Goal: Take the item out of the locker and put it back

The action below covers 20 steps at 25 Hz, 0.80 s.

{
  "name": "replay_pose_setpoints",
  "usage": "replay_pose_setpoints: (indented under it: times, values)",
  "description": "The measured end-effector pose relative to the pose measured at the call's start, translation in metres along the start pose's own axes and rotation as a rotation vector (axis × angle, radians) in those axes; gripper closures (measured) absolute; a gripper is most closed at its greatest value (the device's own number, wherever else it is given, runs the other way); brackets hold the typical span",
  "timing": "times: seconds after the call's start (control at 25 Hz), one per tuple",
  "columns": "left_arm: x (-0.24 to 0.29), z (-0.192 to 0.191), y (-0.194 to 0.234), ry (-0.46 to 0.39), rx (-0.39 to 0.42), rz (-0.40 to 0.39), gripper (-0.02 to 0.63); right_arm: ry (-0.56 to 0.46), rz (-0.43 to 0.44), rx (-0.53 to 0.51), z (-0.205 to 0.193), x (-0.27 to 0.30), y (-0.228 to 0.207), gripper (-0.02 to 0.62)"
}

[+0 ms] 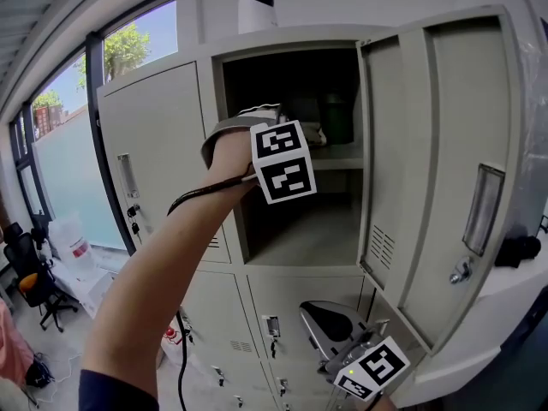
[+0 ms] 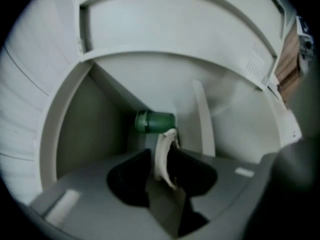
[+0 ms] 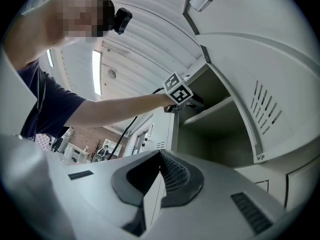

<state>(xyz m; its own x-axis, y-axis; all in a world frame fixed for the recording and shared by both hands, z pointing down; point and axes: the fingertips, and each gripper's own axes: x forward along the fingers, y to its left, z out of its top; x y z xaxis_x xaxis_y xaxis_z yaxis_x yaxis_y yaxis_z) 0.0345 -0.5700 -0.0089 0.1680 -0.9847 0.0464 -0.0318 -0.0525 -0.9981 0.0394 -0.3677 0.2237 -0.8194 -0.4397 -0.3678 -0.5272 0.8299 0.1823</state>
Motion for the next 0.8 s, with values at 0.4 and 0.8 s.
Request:
replay_pose_setpoints:
  times: [0.4,0.8]
  values:
    - [-0.119,0.007,-0.007,-0.235,-0.031,0.143,0.506,0.021,-0.051,-0.058,0.017,0.012,0.011,0.591]
    - [-0.192,-0.042,-0.049,-0.428,-0.281,0.161,0.578,0.072,-0.087,-0.130,0.027,0.028,0.040,0.591]
